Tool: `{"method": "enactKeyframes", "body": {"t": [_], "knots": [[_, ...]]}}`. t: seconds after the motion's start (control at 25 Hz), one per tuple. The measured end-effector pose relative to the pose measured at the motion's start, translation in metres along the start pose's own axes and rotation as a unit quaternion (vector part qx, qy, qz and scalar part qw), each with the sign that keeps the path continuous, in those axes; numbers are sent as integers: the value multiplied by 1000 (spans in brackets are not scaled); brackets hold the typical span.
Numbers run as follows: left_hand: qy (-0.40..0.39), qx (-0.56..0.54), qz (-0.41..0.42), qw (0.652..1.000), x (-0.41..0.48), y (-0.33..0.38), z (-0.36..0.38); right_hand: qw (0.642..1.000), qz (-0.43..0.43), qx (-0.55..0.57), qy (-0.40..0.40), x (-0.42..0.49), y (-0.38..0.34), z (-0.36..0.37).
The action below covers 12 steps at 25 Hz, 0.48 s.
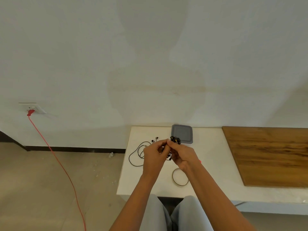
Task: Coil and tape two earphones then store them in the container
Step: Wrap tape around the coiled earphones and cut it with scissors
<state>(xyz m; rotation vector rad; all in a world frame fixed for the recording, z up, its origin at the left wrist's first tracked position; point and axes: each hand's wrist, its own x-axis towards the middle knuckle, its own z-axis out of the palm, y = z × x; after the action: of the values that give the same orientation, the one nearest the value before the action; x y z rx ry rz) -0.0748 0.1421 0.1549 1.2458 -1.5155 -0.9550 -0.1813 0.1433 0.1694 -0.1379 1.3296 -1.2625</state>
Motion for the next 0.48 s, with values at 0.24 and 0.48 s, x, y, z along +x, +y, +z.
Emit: {"method": "enactKeyframes", "body": {"t": [0.24,0.48], "knots": [[16,-188,-166,968,8,-16,1,995,3,-49,-88,8,-5,-18],[-25,-326,-308,894,17,-19,-2,909,-231,-346,-18,22,3,-37]]}}
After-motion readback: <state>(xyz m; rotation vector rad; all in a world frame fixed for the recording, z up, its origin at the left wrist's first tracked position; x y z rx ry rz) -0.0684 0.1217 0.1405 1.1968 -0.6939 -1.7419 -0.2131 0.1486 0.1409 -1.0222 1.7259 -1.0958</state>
